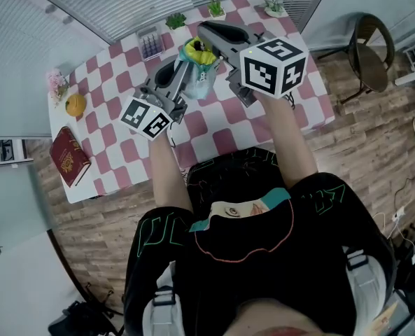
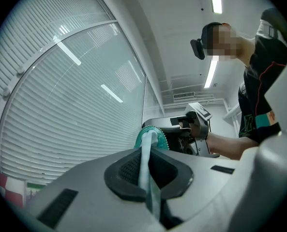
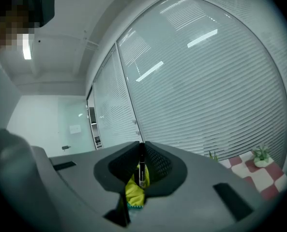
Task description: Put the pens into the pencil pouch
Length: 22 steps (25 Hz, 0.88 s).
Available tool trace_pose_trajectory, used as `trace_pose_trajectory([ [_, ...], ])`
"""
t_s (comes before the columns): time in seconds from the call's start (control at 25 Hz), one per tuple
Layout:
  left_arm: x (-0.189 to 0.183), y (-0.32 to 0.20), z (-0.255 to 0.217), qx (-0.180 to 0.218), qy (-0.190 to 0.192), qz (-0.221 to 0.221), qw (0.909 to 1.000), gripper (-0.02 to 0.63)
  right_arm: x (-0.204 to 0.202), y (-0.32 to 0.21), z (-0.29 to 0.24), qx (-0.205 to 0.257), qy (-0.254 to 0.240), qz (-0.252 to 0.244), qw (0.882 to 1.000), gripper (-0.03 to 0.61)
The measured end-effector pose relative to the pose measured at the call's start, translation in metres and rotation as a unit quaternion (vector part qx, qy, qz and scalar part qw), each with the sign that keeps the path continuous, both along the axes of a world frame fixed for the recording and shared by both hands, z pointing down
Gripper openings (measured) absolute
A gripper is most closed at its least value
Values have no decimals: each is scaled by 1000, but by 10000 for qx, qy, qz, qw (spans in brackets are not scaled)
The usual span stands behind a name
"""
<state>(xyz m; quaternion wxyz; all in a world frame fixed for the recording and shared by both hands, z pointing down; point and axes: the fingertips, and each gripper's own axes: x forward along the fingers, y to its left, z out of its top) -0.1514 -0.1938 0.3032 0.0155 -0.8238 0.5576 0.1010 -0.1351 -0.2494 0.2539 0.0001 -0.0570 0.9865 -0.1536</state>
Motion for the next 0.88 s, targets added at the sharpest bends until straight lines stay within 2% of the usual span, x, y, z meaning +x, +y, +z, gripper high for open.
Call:
trace_pose_trajectory([
  [0.16, -4, 4, 2, -45, -76, -74, 9999, 0, -6, 9, 16, 89, 471, -120, 9988, 38],
  [0.36, -8, 8, 5, -79, -81, -166, 9998, 0, -12, 21, 42, 322, 1322, -281, 9903, 37],
  [0.52, -9, 11, 8, -113, -112, -193, 9997, 0, -15, 27, 55, 330, 1636, -404, 9852, 38],
  [0.68, -13, 13, 9, -111, -49, -268, 9996, 0, -17, 28, 58, 593, 1642, -466, 9835, 41],
  [0.88, -20, 15, 6, -80, -37, -484, 9988, 0, -16, 23, 48, 526, 1223, -359, 9904, 55],
])
